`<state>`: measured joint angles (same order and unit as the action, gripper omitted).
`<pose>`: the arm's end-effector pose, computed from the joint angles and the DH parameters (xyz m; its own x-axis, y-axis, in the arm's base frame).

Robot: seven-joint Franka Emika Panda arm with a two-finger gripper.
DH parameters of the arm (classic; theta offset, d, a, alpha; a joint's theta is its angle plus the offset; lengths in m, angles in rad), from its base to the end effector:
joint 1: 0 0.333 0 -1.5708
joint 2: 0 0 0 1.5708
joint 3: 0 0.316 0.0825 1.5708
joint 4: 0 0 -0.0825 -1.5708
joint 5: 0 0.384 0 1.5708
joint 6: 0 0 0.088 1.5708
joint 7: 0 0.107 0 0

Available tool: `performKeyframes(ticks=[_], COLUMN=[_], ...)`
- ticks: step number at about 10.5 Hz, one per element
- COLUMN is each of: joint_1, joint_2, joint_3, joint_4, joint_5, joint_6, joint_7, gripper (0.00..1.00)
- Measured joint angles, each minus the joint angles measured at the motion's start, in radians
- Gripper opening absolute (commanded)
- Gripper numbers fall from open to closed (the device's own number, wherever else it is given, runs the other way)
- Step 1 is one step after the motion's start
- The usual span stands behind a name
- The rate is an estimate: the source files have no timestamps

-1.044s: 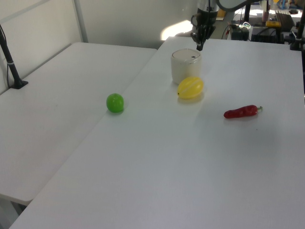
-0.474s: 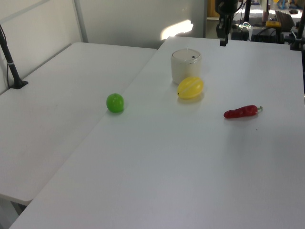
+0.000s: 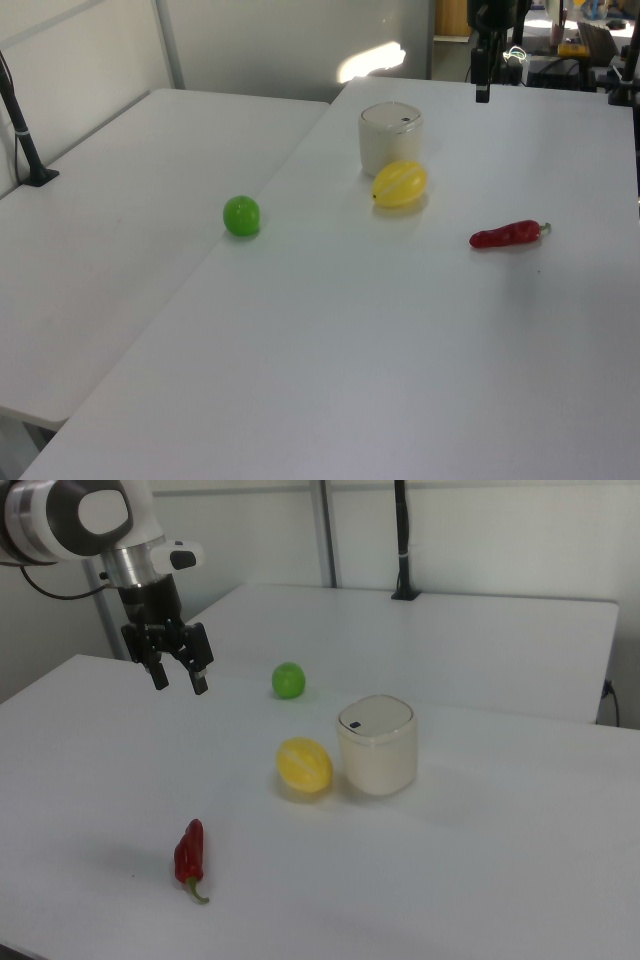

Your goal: Close garbage bin

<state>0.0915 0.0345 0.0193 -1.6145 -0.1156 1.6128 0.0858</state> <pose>0.5646 0.0507 0.5888 0.9992 0.0304 -0.0265 0.0333 -0.9926 0.1170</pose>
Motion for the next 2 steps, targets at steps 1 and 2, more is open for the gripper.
performKeyframes(ticks=[1, 2], joint_1=[0.000, 0.000], joint_2=[0.000, 0.000], joint_3=[-0.001, -0.002], joint_4=[0.000, 0.000], joint_5=[0.000, 0.000], joint_6=[0.000, 0.000], joint_7=[0.000, 0.000], gripper=[1.00, 1.00])
